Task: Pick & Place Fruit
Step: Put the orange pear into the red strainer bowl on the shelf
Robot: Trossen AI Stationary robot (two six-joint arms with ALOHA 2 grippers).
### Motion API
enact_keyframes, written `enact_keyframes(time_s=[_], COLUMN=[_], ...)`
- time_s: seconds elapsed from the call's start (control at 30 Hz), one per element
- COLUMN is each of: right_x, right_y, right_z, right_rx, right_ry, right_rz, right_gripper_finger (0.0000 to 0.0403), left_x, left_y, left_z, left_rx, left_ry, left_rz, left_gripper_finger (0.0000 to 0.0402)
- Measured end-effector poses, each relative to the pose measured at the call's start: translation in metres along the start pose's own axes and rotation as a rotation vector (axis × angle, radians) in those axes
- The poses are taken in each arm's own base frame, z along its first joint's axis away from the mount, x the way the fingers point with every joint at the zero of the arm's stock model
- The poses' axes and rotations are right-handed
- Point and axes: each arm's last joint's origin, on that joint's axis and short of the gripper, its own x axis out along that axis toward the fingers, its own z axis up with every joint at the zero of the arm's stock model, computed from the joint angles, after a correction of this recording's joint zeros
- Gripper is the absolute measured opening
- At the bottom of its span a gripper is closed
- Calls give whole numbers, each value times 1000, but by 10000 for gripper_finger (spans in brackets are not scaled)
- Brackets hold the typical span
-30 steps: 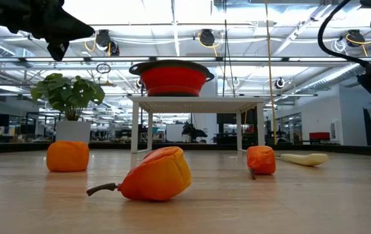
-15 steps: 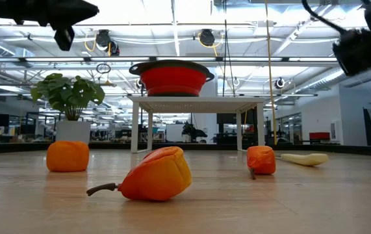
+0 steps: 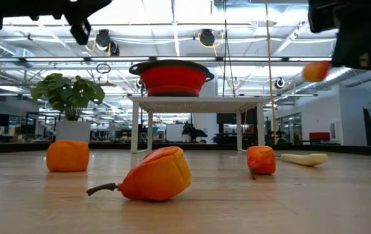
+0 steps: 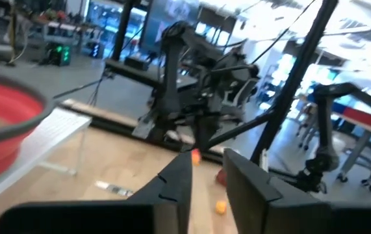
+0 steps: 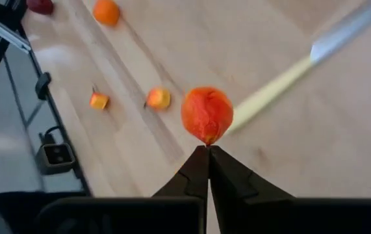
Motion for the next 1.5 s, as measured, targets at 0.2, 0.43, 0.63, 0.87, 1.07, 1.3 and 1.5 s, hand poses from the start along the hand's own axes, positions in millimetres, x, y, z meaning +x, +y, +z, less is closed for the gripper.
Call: enact_keyframes(time_s=[0.2, 0.43, 0.63, 0.87, 1.07, 1.3, 1.5], right_x=[-1, 0, 0, -1, -1, -4, -20], right_y=[-3, -9, -11, -11, -11, -6, 8], right_z=[17, 38, 52, 61, 63, 67, 78], right_rx=[-118, -288, -513, -747, -928, -1085, -1174], right_ry=[-61, -136, -180, -234, -243, -295, -366], right_rz=[-24, -44, -40, -58, -81, -112, -157], right_gripper_finger=[0, 0, 0, 0, 0, 0, 0], left_x=[13, 44, 82, 128, 160, 191, 211], left_y=[-9, -19, -26, -33, -39, -44, -45], left_z=[4, 19, 26, 29, 33, 37, 35], left_rx=[47, 140, 173, 191, 202, 224, 210], left_ry=[-49, -41, 66, 165, 232, 353, 384], left_rz=[-22, 19, 69, 92, 108, 136, 163], left_gripper_finger=[147, 193, 213, 216, 216, 216, 216])
